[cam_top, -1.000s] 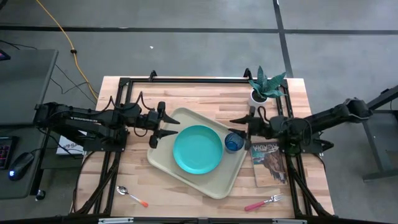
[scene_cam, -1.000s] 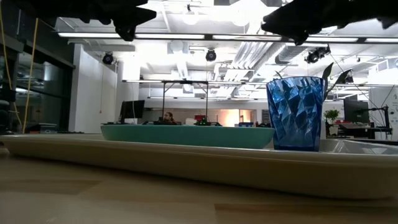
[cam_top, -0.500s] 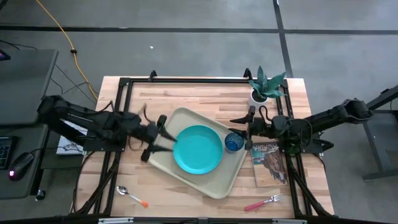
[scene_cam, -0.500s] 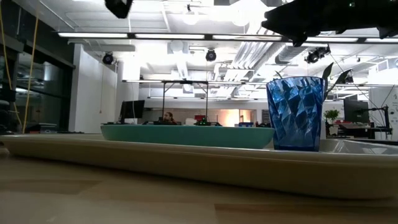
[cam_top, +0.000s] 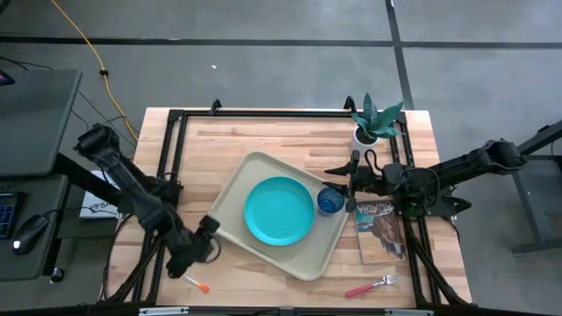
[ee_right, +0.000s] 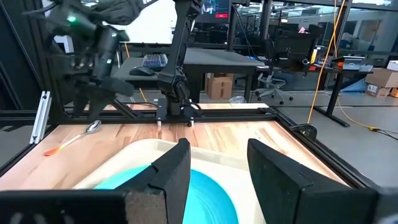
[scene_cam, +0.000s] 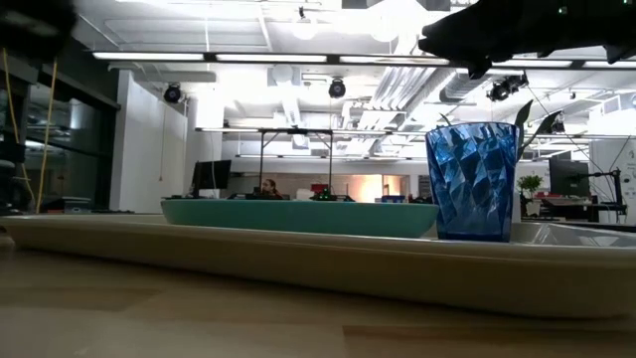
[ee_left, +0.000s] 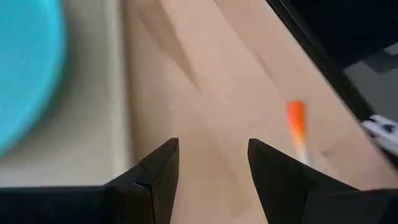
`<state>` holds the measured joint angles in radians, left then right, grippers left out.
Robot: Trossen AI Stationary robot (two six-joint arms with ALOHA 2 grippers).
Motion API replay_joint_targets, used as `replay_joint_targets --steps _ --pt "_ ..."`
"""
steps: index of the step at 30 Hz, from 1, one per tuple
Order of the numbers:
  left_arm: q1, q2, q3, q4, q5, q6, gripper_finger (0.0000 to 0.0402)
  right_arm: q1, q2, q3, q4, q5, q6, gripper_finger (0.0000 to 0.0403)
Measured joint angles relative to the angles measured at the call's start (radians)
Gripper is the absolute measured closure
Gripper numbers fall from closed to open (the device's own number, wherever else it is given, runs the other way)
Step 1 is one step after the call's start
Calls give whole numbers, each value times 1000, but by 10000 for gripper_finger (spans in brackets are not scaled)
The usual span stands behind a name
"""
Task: Pick and place plate/cup/fork/spoon on tray
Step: Put the orange spoon on the gray serving tray to the left of the blue plate
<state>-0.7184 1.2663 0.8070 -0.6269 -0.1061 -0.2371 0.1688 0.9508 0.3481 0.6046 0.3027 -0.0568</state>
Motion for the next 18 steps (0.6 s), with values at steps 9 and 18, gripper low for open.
replay_joint_targets --steps 9,18 --pt "-216 102 1 21 115 -590 229 0 0 0 -19 0 0 254" --pt "-345 286 6 72 46 -677 229 0 0 0 -26 8 3 254"
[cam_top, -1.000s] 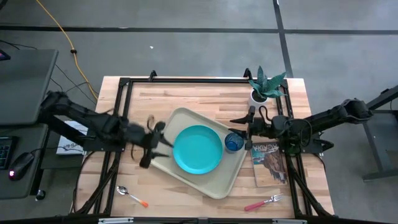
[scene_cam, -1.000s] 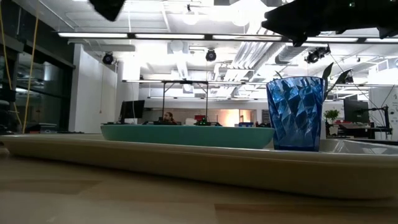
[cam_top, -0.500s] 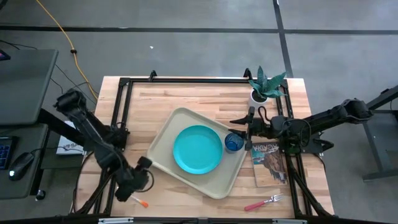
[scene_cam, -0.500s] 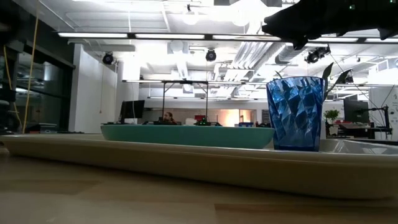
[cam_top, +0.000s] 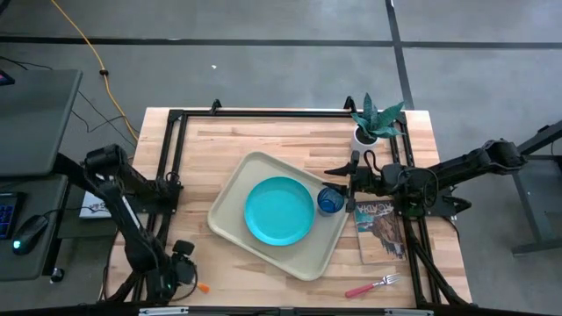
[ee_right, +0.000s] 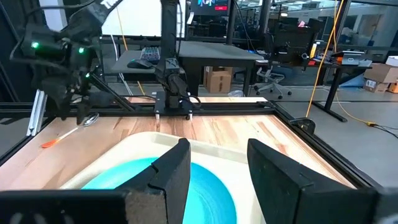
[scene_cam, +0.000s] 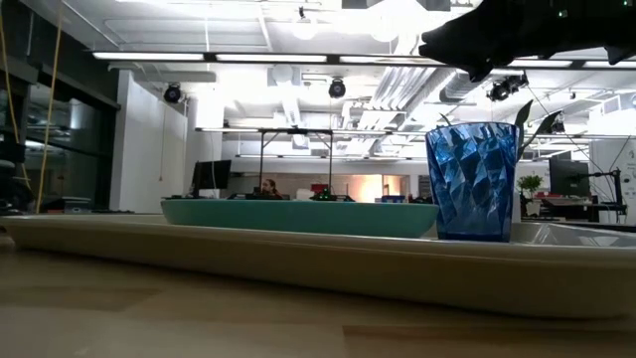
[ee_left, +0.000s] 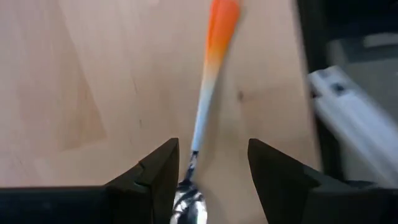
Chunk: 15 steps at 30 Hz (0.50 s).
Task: Pick and place plate/cup/fork/spoon on tray
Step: Put the orange spoon on the gray serving tray to the left of the blue plate
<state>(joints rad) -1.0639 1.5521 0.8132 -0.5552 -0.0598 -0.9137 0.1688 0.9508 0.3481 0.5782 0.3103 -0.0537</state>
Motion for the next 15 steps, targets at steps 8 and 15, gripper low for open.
replay_joint_targets --steps 8,15 --pt "-12 163 105 -162 -9 43 229 0 0 0 -23 0 49 254" --pt "-11 187 127 -176 6 35 229 0 0 0 -39 1 57 254"
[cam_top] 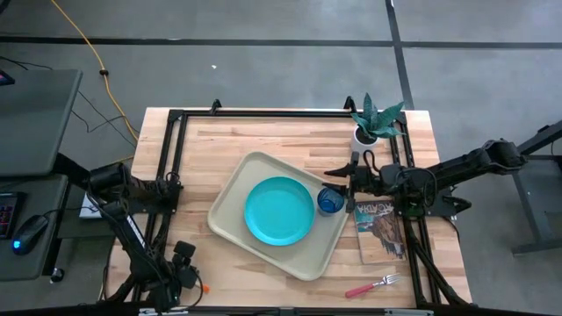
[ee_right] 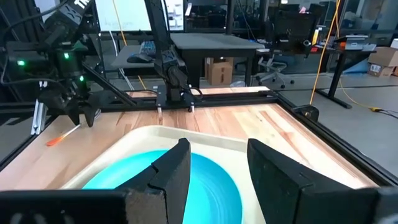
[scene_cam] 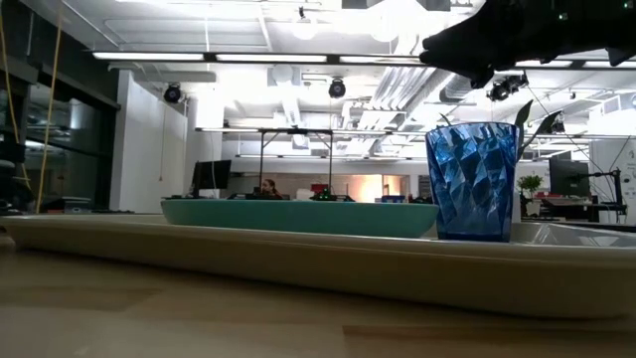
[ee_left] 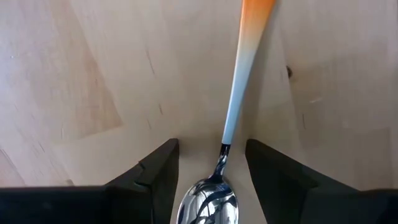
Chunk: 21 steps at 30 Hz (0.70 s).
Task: Pick and place plate/cup/fork/spoon on tray
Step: Put the orange spoon on the gray serving tray to the left of the blue plate
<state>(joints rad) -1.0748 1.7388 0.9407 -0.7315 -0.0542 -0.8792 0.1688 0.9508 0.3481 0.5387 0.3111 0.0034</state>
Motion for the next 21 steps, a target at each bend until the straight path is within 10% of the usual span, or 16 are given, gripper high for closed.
replay_joint_targets --steps 14,21 --pt "2 -15 -3 -23 13 79 390 0 0 0 -19 1 0 254" --pt "28 -67 -3 -42 -33 139 397 0 0 0 -19 1 0 254"
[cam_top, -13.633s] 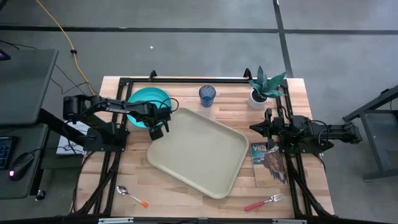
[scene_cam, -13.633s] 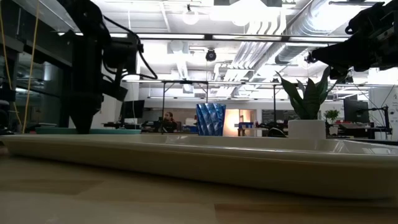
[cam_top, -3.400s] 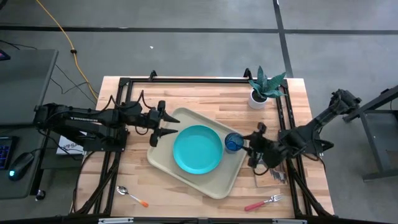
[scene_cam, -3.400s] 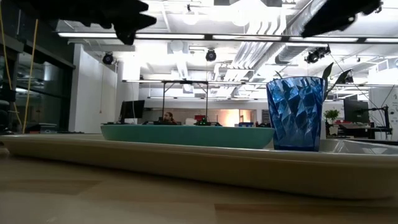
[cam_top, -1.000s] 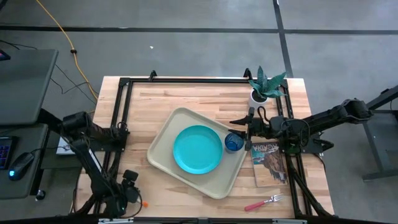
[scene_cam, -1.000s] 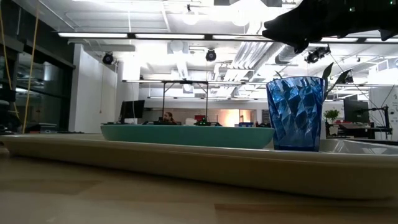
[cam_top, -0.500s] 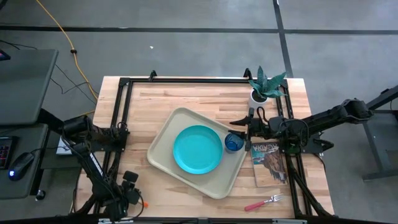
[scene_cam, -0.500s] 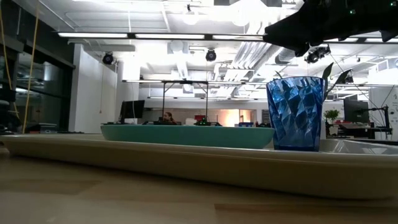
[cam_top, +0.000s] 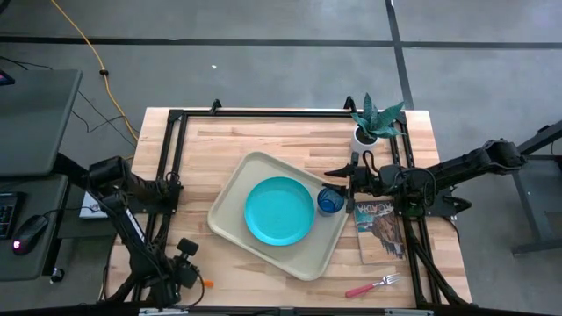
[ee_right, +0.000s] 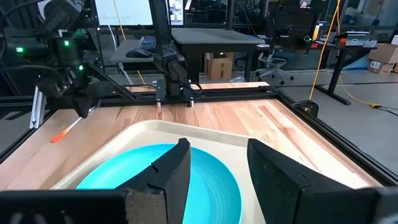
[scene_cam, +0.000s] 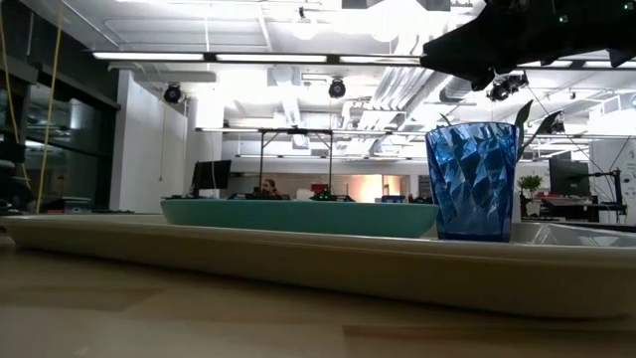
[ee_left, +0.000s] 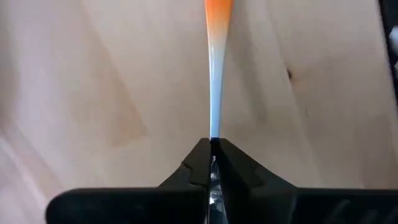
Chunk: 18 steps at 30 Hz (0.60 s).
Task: Pick and place plate/cup/fork/spoon on tray
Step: Put the orange spoon on the gray serving tray to the left of the blue plate
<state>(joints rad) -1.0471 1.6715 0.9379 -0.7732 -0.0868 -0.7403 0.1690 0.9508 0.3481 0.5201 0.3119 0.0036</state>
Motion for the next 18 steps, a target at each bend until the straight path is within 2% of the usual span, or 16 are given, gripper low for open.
replay_joint_targets --steps 4,7,11,18 --pt "36 -61 0 -9 -50 69 398 0 0 0 0 0 0 254" --pt "79 -116 1 -19 -114 187 400 0 0 0 0 0 0 254" --pt "184 -180 3 -33 -230 423 401 0 0 0 0 0 0 254" --pt "492 -215 3 -86 -252 931 401 0 0 0 -7 0 0 254"
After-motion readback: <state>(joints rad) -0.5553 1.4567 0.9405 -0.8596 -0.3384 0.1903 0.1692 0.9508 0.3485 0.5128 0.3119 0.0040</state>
